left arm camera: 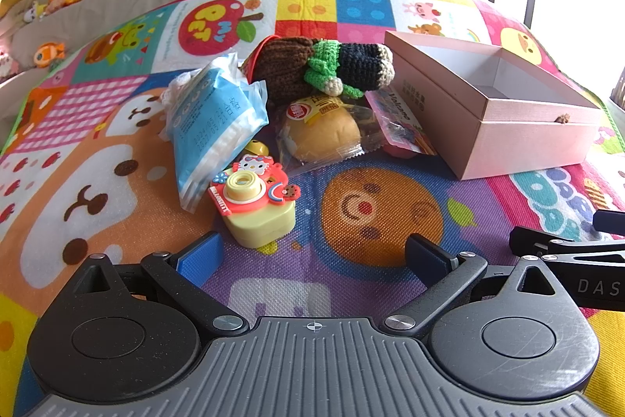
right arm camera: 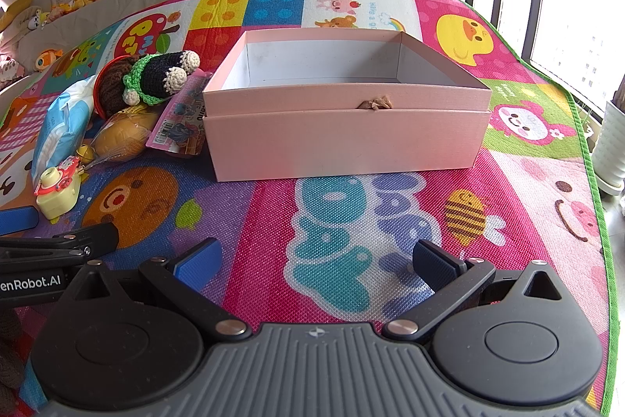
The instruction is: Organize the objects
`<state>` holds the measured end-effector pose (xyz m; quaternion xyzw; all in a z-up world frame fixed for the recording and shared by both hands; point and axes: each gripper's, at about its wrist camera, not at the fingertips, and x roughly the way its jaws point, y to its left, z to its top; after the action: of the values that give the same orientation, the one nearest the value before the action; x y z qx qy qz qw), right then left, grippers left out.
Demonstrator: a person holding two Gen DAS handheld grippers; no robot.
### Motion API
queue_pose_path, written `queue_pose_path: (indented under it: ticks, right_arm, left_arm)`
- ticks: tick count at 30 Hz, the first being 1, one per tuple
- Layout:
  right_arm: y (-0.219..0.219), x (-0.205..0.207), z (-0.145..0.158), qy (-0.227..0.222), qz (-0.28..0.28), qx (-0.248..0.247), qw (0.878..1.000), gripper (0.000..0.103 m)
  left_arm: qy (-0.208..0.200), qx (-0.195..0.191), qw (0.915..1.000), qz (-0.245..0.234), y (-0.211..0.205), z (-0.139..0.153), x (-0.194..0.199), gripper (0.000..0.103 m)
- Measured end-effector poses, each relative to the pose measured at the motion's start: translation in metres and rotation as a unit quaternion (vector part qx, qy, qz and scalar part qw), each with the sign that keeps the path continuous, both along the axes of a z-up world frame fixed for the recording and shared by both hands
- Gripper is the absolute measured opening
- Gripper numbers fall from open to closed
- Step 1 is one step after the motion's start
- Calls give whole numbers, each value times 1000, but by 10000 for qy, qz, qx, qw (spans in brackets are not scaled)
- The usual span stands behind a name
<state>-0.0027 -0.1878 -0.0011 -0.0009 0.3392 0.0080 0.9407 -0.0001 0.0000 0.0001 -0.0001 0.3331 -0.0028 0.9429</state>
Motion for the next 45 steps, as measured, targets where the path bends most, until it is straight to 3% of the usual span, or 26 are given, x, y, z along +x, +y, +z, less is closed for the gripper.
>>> queue_pose_path:
  ticks: [13,21,24,26,30,36,38,39,45]
  right_arm:
    - [1,0,0,-1,-5,5,10000,103]
    - [1,1,0,-4,-7,7,10000,103]
    - [0,0,0,-6,-7,10,10000,103]
    - [0,0,0,-6,-8,4,10000,103]
    - [0,0,0,-6,-8,5,10000,103]
    - [0,0,0,-6,-8,3,10000,103]
    - [0,0,0,-6,-8,3,10000,103]
    - [0,0,0,-7,-8,5,10000,103]
    - [0,0,0,-9,-9,6,10000,103]
  left_arm:
    - [-13,241,9997,-1,-7,1,-1,102]
    - [72,-272,9992,-301,9,5,-12,101]
    - [103,-1018,9941,-370,32,20,-21,101]
    - [-181,-1240,9921,32,49,37,-20,101]
    - [-595,-1606,9826,725,84,61,14,101]
    - [379,-1544,9818,1036,101,40,99,101]
    - [489,-1686,9784,1088,104,28,109,94]
    - [538,-1736,9774,1077,104,23,113,68]
    - [418,-1747,9805,799,102,22,83,59]
